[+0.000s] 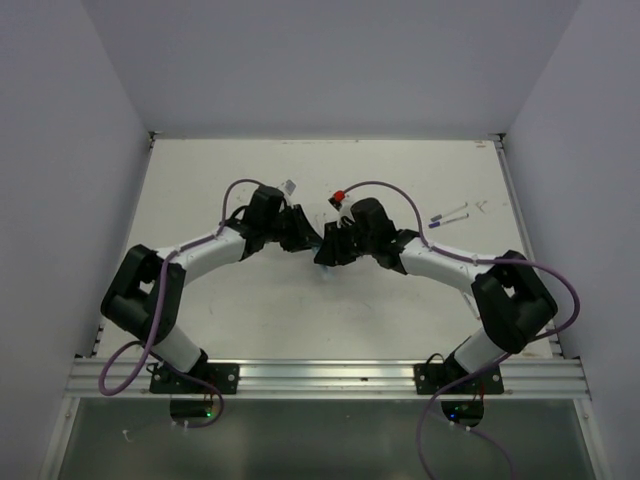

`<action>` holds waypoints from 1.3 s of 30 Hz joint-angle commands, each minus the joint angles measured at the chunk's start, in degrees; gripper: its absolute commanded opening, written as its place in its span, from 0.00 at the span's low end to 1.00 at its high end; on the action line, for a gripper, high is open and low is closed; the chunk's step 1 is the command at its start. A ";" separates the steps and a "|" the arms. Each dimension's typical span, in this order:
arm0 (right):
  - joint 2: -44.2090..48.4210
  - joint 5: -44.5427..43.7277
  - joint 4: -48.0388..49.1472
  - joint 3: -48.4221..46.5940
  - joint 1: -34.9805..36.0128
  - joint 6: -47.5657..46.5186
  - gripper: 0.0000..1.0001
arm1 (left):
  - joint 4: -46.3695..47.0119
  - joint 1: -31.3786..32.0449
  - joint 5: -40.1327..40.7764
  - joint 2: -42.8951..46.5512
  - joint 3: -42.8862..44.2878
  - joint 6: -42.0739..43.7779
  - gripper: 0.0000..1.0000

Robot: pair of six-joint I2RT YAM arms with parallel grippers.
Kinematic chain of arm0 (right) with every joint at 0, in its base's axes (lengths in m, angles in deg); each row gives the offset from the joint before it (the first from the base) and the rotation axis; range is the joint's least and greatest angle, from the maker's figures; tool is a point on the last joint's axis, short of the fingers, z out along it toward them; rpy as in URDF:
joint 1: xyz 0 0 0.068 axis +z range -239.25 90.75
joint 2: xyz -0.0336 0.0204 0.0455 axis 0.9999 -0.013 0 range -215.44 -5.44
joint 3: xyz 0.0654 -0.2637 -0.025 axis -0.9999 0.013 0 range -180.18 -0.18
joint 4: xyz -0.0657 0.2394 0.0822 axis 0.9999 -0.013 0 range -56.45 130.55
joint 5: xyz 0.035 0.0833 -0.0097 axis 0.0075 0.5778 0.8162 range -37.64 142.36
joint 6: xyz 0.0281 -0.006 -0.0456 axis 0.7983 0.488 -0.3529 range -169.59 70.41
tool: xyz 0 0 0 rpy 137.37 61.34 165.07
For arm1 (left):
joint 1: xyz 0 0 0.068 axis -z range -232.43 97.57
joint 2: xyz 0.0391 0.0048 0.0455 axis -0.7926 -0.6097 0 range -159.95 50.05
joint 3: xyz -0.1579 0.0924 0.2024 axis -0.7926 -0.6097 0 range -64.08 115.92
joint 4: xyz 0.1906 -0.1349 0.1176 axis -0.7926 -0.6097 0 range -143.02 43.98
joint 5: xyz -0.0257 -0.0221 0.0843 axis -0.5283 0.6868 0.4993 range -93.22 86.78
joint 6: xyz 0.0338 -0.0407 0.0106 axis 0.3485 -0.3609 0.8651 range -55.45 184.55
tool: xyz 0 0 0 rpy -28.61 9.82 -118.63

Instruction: Open the pen caps

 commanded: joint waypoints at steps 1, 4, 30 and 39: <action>-1.61 -4.58 -2.58 -0.73 1.31 -3.26 0.24 | 3.58 -0.88 -4.62 0.73 3.33 -2.86 0.00; -0.91 -5.02 -1.26 0.85 1.84 -3.79 0.38 | 3.93 -1.41 -5.25 0.91 2.98 -2.95 0.00; 2.60 -45.63 -12.43 -2.76 15.91 -11.52 0.00 | -7.94 -11.60 -1.64 0.81 6.67 5.40 0.00; 5.07 -3.11 7.43 2.79 13.71 -5.56 0.00 | 4.54 -16.88 -4.46 10.13 -1.94 6.46 0.00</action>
